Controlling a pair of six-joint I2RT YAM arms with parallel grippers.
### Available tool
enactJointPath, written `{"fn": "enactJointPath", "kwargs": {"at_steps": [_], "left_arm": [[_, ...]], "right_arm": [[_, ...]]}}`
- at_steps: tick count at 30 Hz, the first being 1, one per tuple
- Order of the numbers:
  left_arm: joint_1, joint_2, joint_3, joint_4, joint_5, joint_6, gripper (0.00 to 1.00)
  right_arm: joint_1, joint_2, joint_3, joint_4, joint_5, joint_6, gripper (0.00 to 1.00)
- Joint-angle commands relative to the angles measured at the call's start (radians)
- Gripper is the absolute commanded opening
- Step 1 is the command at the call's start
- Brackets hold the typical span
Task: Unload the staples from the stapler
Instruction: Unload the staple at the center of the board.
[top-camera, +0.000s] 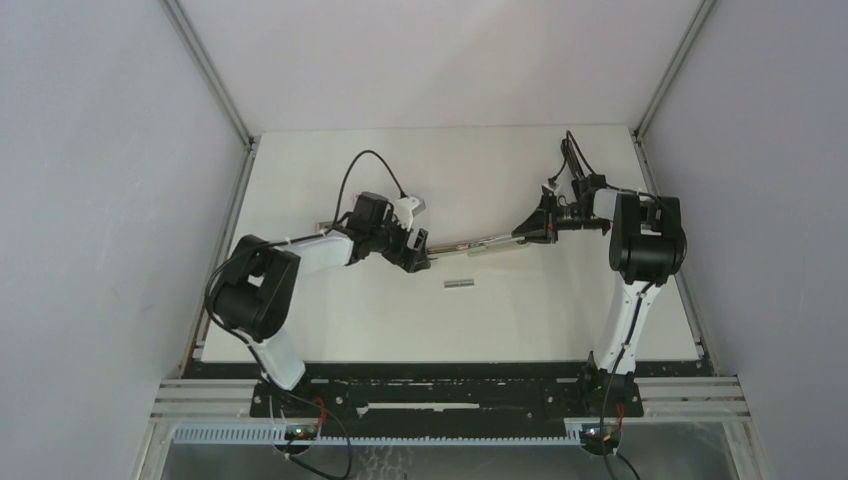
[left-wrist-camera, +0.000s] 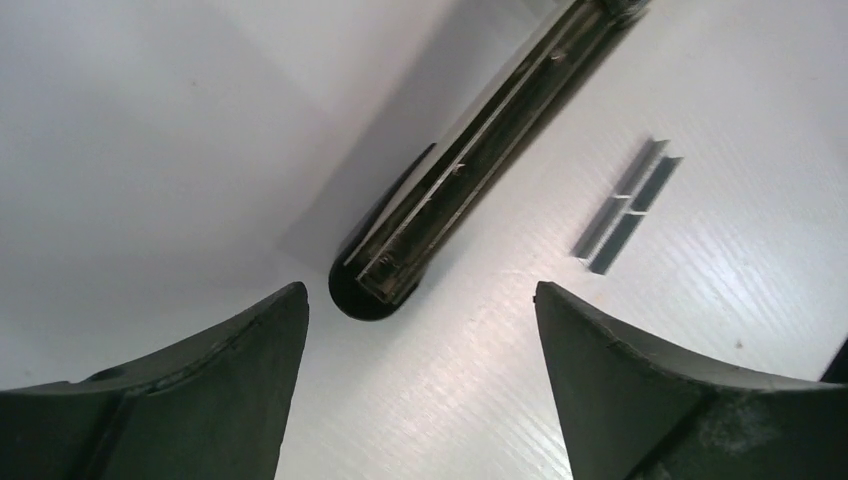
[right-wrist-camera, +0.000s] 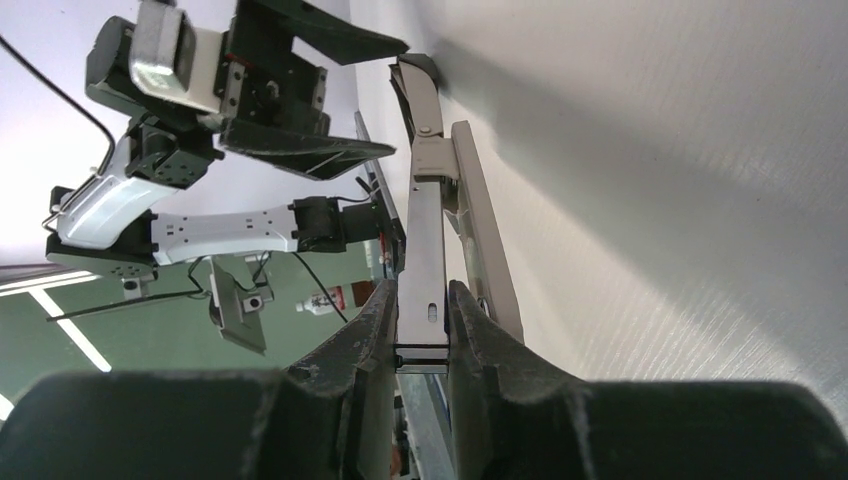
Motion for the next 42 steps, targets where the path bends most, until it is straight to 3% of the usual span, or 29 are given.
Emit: {"fn": "enactJointPath", "kwargs": {"at_steps": [1,8,19,36,42], "left_arm": [[0.002,-0.136,0.004,-0.058,0.096,0.124,0.89],[0.000,-0.059,0.217,-0.266,0.343,0.228,0.95],[-0.015,0.227,0.569,-0.467,0.512,0.270,0.92],[-0.071,0.494,0.899,-0.782,0.700,0.376,0.82],[-0.072,0.530,0.916,-0.870,0.794,0.441,0.80]], "right_arm": [[-0.003,-0.077,0.049,-0.050,-0.066,-0.059,0.11],[0.020,-0.080,0.094,-0.160,-0.070,-0.174,0.11],[0.068,-0.064,0.181,-0.377,-0.120,-0.376,0.11],[0.089,-0.068,0.206,-0.458,-0.142,-0.454,0.11],[0.089,-0.065,0.220,-0.496,-0.154,-0.493,0.11]]}}
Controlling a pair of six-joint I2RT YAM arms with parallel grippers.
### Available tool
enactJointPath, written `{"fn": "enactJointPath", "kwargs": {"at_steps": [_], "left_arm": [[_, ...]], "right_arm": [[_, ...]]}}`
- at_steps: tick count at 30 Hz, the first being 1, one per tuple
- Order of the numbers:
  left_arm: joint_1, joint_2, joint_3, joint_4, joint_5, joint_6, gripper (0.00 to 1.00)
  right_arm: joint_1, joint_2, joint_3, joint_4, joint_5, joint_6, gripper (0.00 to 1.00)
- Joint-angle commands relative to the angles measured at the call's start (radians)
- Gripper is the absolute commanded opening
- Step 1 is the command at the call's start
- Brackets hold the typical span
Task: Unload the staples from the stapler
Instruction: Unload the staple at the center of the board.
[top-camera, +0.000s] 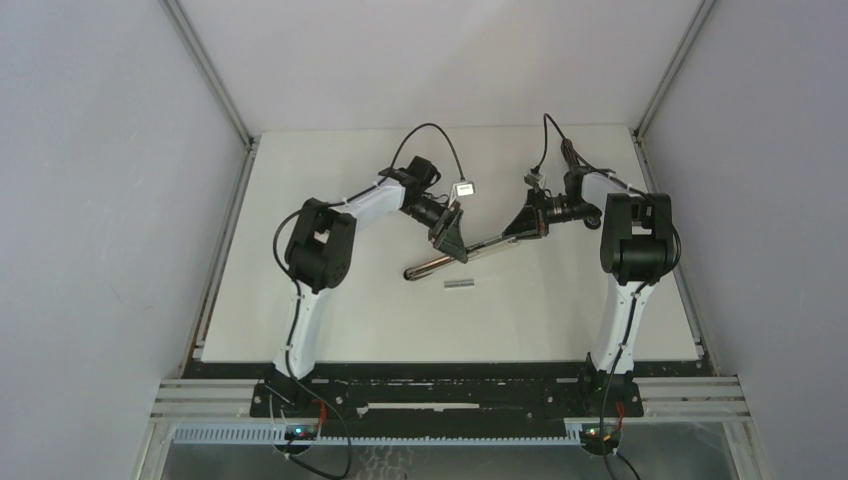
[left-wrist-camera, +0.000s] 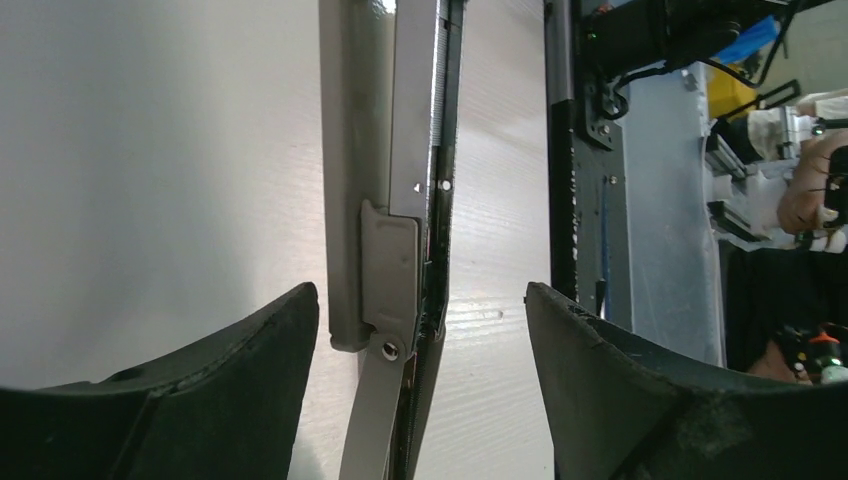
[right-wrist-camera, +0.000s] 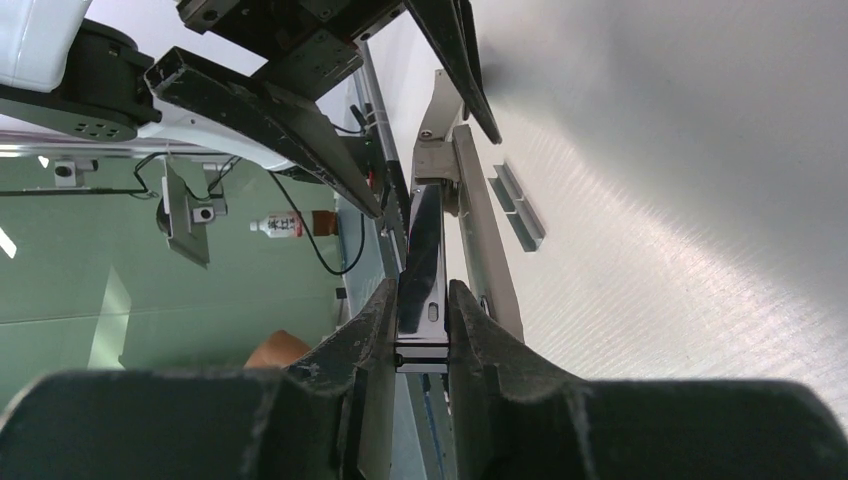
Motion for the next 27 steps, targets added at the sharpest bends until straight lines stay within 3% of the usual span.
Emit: {"fn": "enactJointPath", "kwargs": {"at_steps": [1,7,16,20,27], "left_arm": [[-0.005,0.017,0.062,-0.107,0.119,0.083,0.79],[-0.015,0.044,0.090,-0.148,0.132,0.094,0.75],[-0.023,0.061,0.095,-0.153,0.147,0.083,0.53],[-0.022,0.076,0.112,-0.153,0.165,0.062,0.49],[-0.022,0.087,0.125,-0.155,0.188,0.035,0.23]], "right_arm": [[0.003,-0.057,0.055,-0.063,-0.121,-0.043,0.12],[0.008,-0.056,0.059,-0.072,-0.119,-0.052,0.11],[0.008,-0.054,0.057,-0.072,-0.118,-0.054,0.11],[0.009,-0.051,0.058,-0.072,-0.116,-0.055,0.11],[0.013,-0.047,0.057,-0.075,-0.110,-0.063,0.17]]}}
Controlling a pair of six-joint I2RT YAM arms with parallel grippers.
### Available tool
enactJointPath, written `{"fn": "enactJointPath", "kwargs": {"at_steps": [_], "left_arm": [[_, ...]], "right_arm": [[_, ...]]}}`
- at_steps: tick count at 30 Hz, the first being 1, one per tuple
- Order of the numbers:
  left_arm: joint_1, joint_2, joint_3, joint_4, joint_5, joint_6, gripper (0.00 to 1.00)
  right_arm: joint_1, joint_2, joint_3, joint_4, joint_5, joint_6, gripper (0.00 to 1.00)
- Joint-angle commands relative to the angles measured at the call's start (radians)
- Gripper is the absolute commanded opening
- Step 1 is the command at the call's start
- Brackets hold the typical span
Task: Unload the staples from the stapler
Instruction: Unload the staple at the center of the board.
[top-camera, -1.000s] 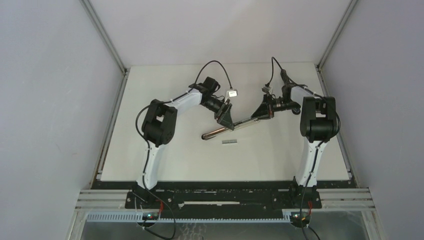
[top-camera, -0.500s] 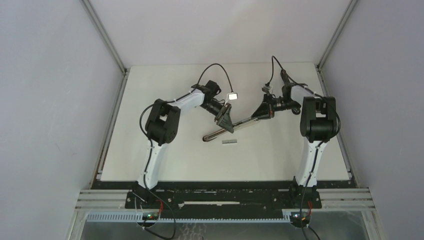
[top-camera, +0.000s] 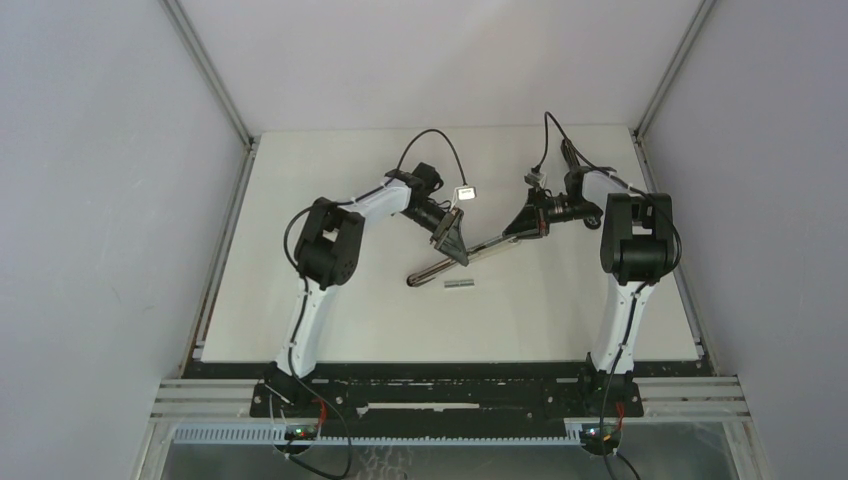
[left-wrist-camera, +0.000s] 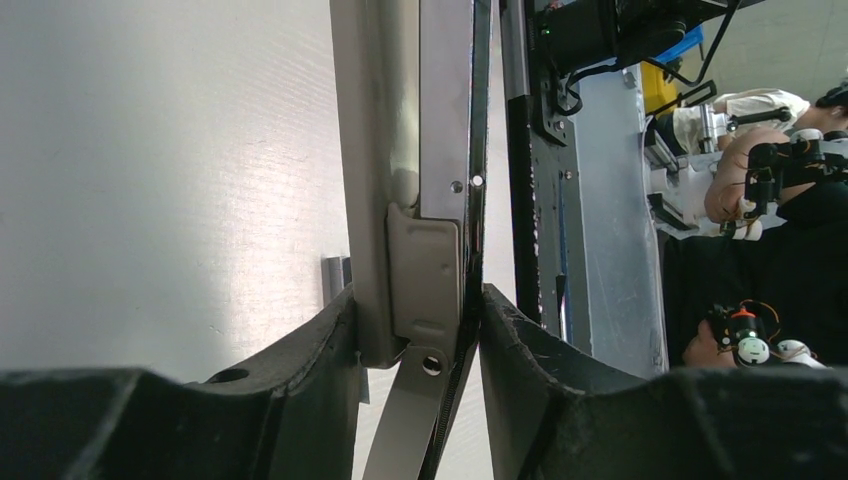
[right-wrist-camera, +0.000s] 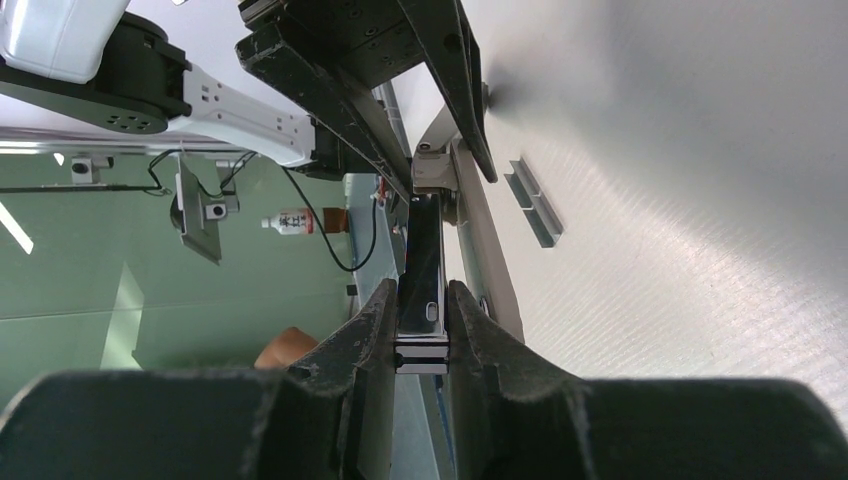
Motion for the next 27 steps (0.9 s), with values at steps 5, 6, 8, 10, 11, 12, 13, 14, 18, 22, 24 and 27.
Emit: {"fn": "enactJointPath", "kwargs": {"at_steps": [5,6,8,10,11,12,13,14,18,22,24,27], "left_arm": [[-0.009,-0.001,0.052,-0.015,0.079,-0.035,0.11],[-0.008,-0.003,0.051,-0.015,0.080,-0.039,0.08],[-0.002,-0.010,0.047,-0.016,0.078,-0.043,0.04],[0.004,-0.018,0.047,-0.014,0.076,-0.048,0.01],[0.008,-0.021,0.046,-0.010,0.075,-0.055,0.00],[0.012,-0.023,0.045,-0.005,0.071,-0.068,0.00],[0.016,-0.025,0.041,0.004,0.065,-0.078,0.00],[0.020,-0.029,0.041,0.007,0.054,-0.085,0.00],[0.036,-0.047,0.037,0.019,0.002,-0.107,0.00],[0.049,-0.057,0.027,0.030,-0.053,-0.126,0.00],[0.049,-0.057,0.020,0.031,-0.062,-0.133,0.00],[0.049,-0.065,0.010,0.030,-0.077,-0.135,0.00]], "right_arm": [[0.006,-0.035,0.039,-0.014,-0.093,-0.025,0.32],[0.005,-0.032,0.040,-0.015,-0.092,-0.025,0.36],[0.001,-0.029,0.040,-0.019,-0.095,-0.026,0.47],[-0.005,-0.025,0.040,-0.020,-0.099,-0.028,0.52],[-0.008,-0.026,0.040,-0.021,-0.099,-0.029,0.54],[-0.012,-0.026,0.040,-0.021,-0.099,-0.028,0.56],[-0.014,-0.026,0.040,-0.021,-0.096,-0.026,0.58],[-0.017,-0.026,0.041,-0.019,-0.090,-0.022,0.61],[-0.034,-0.031,0.036,0.026,-0.052,0.027,0.67],[-0.045,-0.049,0.000,0.129,0.008,0.143,0.69],[-0.048,-0.063,-0.025,0.196,0.053,0.203,0.70],[-0.048,-0.071,-0.038,0.227,0.082,0.230,0.72]]}}
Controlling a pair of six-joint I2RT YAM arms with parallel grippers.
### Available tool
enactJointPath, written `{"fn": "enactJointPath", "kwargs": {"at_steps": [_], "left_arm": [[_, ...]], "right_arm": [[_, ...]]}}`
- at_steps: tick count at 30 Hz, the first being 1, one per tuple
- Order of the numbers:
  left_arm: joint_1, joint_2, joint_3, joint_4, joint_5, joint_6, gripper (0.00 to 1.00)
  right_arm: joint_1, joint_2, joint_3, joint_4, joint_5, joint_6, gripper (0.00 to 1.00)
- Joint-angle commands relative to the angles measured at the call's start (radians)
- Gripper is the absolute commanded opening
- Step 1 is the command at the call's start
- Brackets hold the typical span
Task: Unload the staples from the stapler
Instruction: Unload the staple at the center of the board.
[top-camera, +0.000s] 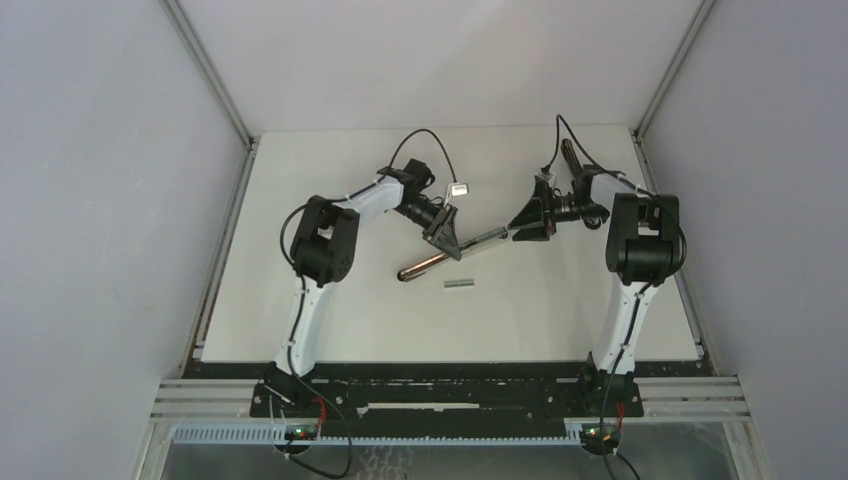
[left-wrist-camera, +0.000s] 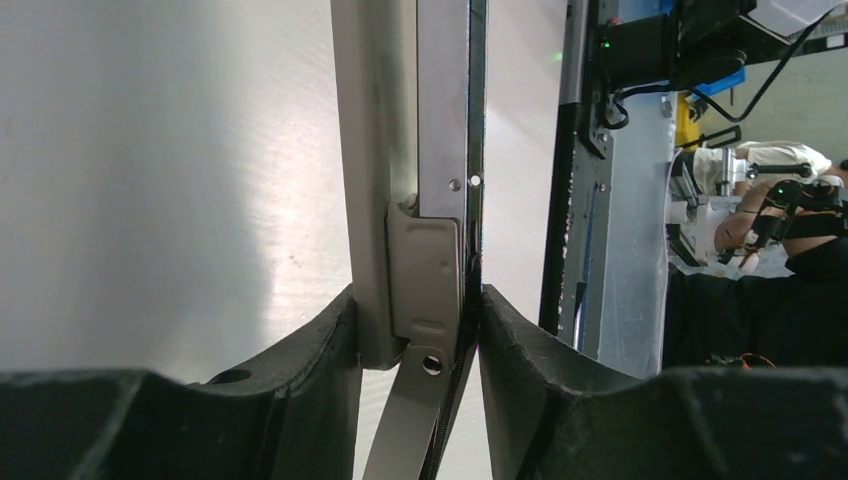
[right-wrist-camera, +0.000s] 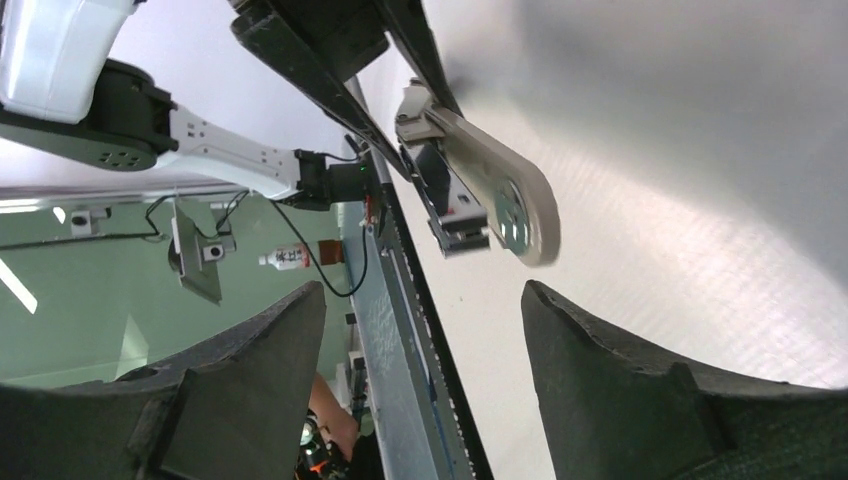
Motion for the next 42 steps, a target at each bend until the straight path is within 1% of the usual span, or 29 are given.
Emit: {"fn": "enactJointPath", "kwargs": {"at_steps": [1,6,8,13,23,30,31,39,42], "left_arm": [[0.007,-0.075,0.006,0.008,0.009,-0.034,0.00],[0.045,-0.105,-0.010,0.040,-0.088,-0.063,0.00],[0.049,-0.118,-0.018,0.075,-0.186,-0.097,0.00],[0.059,-0.160,-0.065,0.166,-0.351,-0.146,0.00],[0.052,-0.247,-0.156,0.264,-0.632,-0.139,0.00],[0.020,-0.301,-0.248,0.343,-0.821,-0.131,0.00],[-0.010,-0.309,-0.261,0.354,-0.844,-0.129,0.00],[-0.094,-0.366,-0.360,0.454,-1.093,-0.136,0.00],[-0.116,-0.369,-0.387,0.478,-1.151,-0.146,0.00]], "right_arm": [[-0.001,-0.068,-0.014,0.102,0.054,0.091,0.73],[-0.002,-0.078,-0.020,0.115,0.083,0.103,0.75],[-0.001,-0.081,-0.021,0.119,0.088,0.104,0.75],[-0.002,-0.093,-0.026,0.127,0.097,0.109,0.76],[-0.006,-0.106,-0.032,0.135,0.106,0.110,0.79],[-0.006,-0.111,-0.035,0.138,0.109,0.113,0.80],[-0.006,-0.112,-0.035,0.139,0.109,0.114,0.80],[-0.007,-0.119,-0.037,0.140,0.109,0.113,0.82],[-0.009,-0.120,-0.037,0.140,0.107,0.113,0.83]]}}
